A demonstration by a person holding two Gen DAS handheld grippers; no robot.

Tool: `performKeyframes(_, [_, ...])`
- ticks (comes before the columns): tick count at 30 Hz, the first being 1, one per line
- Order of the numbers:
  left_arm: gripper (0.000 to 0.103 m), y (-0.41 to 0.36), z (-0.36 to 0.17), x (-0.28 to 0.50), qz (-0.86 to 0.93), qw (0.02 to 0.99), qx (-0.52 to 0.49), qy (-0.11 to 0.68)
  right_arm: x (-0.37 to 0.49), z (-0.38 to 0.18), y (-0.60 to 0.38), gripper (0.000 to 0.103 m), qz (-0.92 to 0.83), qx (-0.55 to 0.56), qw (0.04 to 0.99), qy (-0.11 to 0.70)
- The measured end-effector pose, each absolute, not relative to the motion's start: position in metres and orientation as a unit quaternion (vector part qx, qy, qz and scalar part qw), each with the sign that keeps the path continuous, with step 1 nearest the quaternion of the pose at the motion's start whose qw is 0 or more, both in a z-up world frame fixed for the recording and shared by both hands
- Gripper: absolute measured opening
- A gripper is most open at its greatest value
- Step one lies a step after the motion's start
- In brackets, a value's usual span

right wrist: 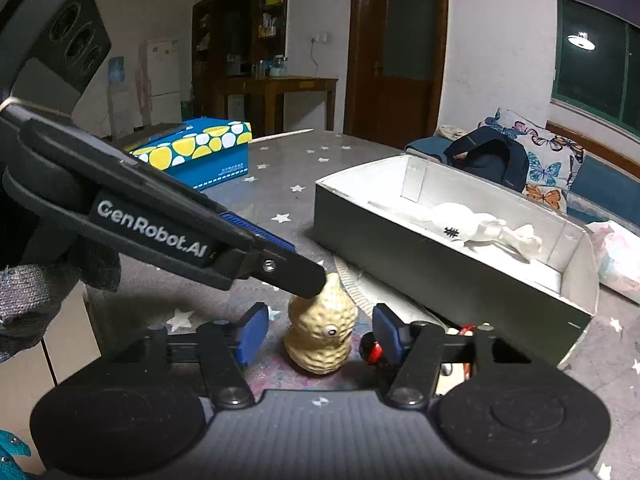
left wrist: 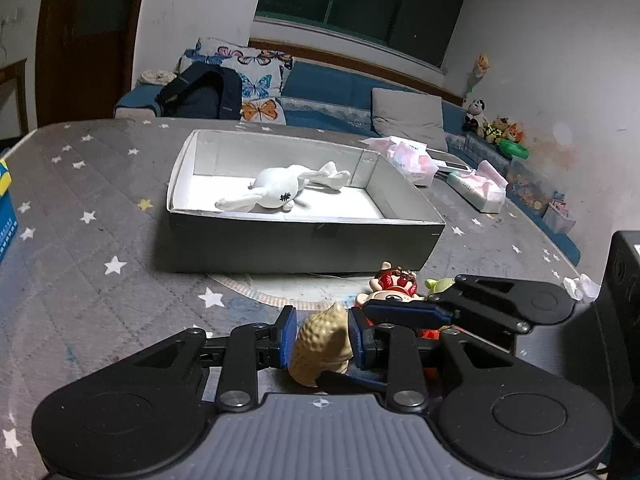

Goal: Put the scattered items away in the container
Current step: 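Move the right gripper to the peanut figurine and close on it, then lift the peanut figurine with the right gripper and carry it into the box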

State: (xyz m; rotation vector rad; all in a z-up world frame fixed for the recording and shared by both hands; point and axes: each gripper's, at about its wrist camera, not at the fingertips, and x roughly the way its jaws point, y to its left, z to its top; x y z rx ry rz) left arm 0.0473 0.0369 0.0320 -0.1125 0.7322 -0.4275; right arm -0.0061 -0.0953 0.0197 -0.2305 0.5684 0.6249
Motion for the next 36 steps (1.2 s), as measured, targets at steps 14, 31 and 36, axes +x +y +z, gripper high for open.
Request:
performKeyframes(14, [0.034,0.040,0.023,0.057,-0.210,0.901,-0.077,0.371,-0.003,0.013,-0.086,0.048,0.304,-0.121,0.902,0.282])
performKeyframes(31, [0.033,0.061,0.020,0.067,-0.217,0.893,-0.123,0.373,0.002,0.005,-0.077,0.048,0.305,-0.122,0.898,0.293])
performKeyframes(36, [0.033,0.065,0.019,0.070,-0.218,0.889,-0.142,0.376,0.001,0.002,-0.075,0.043,0.300,-0.128,0.899,0.291])
